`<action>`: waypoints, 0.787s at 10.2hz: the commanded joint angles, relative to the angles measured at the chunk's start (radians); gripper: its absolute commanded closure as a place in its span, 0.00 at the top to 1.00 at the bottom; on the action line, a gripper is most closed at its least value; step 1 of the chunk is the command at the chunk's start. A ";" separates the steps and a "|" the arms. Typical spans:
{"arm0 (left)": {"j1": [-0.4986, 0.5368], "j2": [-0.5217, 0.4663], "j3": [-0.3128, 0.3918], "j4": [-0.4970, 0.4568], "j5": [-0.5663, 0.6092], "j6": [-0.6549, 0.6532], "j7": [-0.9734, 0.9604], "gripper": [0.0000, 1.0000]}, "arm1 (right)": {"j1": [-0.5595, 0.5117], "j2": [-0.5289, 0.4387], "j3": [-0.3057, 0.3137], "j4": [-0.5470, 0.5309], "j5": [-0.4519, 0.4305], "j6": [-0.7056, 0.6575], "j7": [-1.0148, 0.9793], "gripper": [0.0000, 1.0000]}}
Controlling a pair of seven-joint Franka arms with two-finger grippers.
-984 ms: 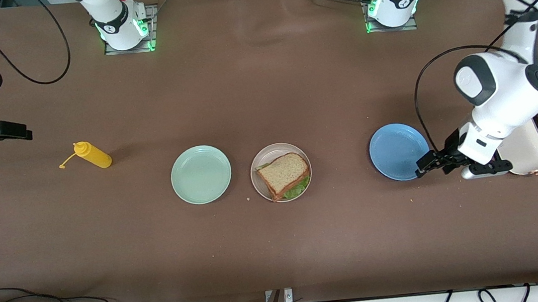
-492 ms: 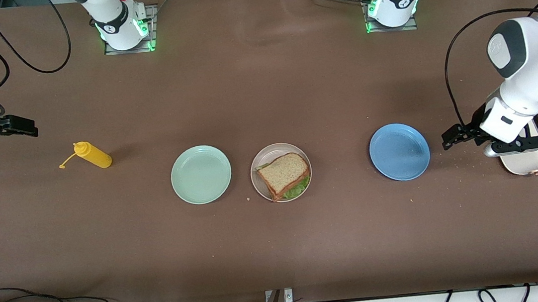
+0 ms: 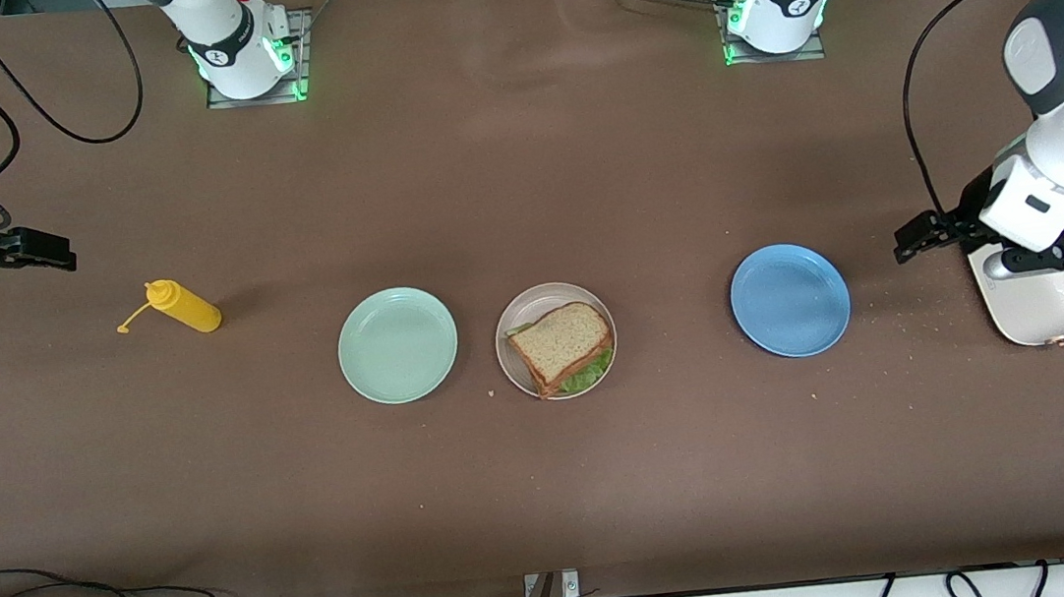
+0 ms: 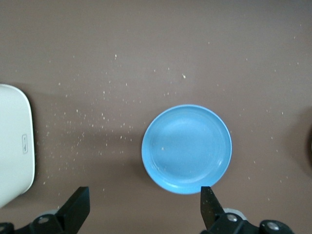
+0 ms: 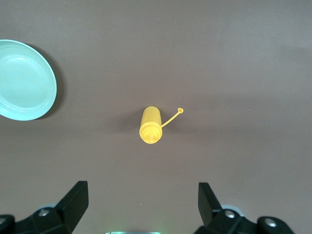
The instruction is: Make sandwich on beige plate with both arms
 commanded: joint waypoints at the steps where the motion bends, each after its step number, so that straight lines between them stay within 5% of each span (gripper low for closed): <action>1: 0.012 0.011 -0.020 0.108 0.038 -0.201 -0.012 1.00 | -0.004 -0.020 0.005 -0.024 -0.005 0.016 0.017 1.00; 4: 0.009 0.138 -0.018 0.387 0.082 -0.467 -0.012 1.00 | -0.015 -0.009 0.000 0.016 0.006 0.010 -0.007 1.00; 8: 0.002 0.152 -0.022 0.416 0.078 -0.472 -0.012 1.00 | -0.015 -0.020 -0.009 0.085 0.003 -0.027 0.010 1.00</action>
